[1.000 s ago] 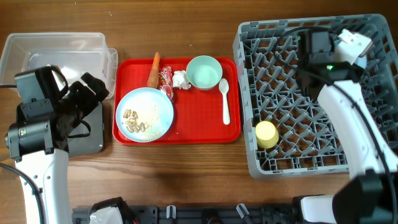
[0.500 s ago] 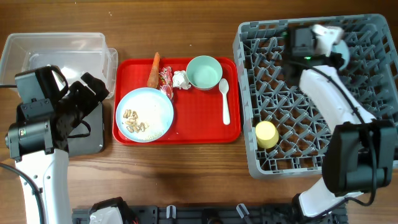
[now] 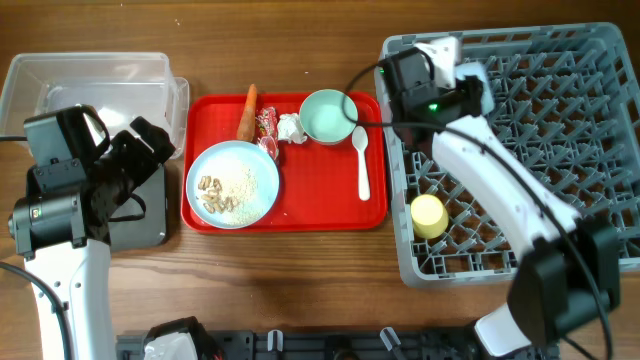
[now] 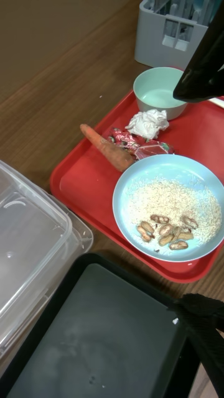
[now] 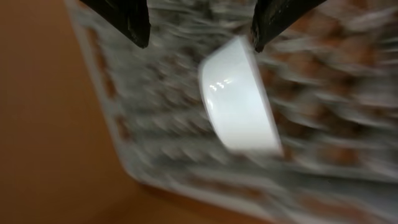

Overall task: Sort waste into correct bins and load items into the dishwasher rack
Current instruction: 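Grasp the upper teal bowl on the red tray with the right gripper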

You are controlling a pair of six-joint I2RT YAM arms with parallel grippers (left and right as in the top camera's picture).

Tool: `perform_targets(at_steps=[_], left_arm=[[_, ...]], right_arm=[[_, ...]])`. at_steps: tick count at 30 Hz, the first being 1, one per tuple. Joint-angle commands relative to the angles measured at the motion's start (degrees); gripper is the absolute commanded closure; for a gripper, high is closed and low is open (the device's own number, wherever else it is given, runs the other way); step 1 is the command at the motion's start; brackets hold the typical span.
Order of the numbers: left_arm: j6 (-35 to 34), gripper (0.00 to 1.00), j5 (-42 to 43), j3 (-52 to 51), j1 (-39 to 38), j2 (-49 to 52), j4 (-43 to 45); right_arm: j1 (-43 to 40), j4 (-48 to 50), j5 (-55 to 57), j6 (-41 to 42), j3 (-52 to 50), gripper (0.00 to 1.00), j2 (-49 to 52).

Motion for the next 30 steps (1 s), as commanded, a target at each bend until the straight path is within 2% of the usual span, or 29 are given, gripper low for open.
perform_targets(at_steps=[1, 4, 6, 10, 15, 16, 18, 19, 21, 24, 30], left_arm=[[-0.52, 0.00, -0.74, 0.26, 0.26, -0.02, 0.13], [-0.52, 0.00, -0.74, 0.26, 0.26, -0.02, 0.13], [-0.52, 0.00, -0.74, 0.26, 0.26, -0.02, 0.13], [-0.52, 0.00, -0.74, 0.26, 0.26, -0.02, 0.13], [-0.52, 0.00, -0.74, 0.26, 0.26, -0.02, 0.13], [-0.52, 0.00, -0.74, 0.26, 0.26, -0.02, 0.13], [-0.52, 0.00, -0.74, 0.26, 0.26, -0.02, 0.13], [-0.52, 0.00, -0.74, 0.26, 0.26, -0.02, 0.13], [-0.52, 0.00, -0.74, 0.26, 0.26, -0.02, 0.13], [-0.52, 0.00, -0.74, 0.26, 0.26, -0.02, 0.13], [-0.52, 0.00, -0.74, 0.26, 0.26, -0.02, 0.13]], right_arm=[[4.02, 0.20, -29.44, 2.84, 2.32, 0.46, -4.61], [5.16, 0.13, -40.98, 11.30, 2.27, 0.46, -2.56], [5.55, 1.33, -43.17, 14.03, 2.27, 0.45, -0.35], [5.79, 3.06, -44.76, 17.81, 2.29, 0.44, 6.08], [5.64, 8.48, -39.52, 24.09, 2.29, 0.44, 15.65], [5.64, 9.62, -40.06, 24.15, 2.29, 0.46, 16.87], [5.57, 10.29, -40.24, 27.08, 2.29, 0.55, 19.12], [5.57, 10.36, -40.26, 28.37, 2.29, 0.66, 19.76], [5.38, 10.29, -40.26, 28.61, 2.29, 0.96, 20.09], [5.38, 9.31, -39.82, 28.57, 2.34, 0.96, 18.45], [4.02, 1.18, -27.26, 27.85, 2.36, 0.96, 4.13]])
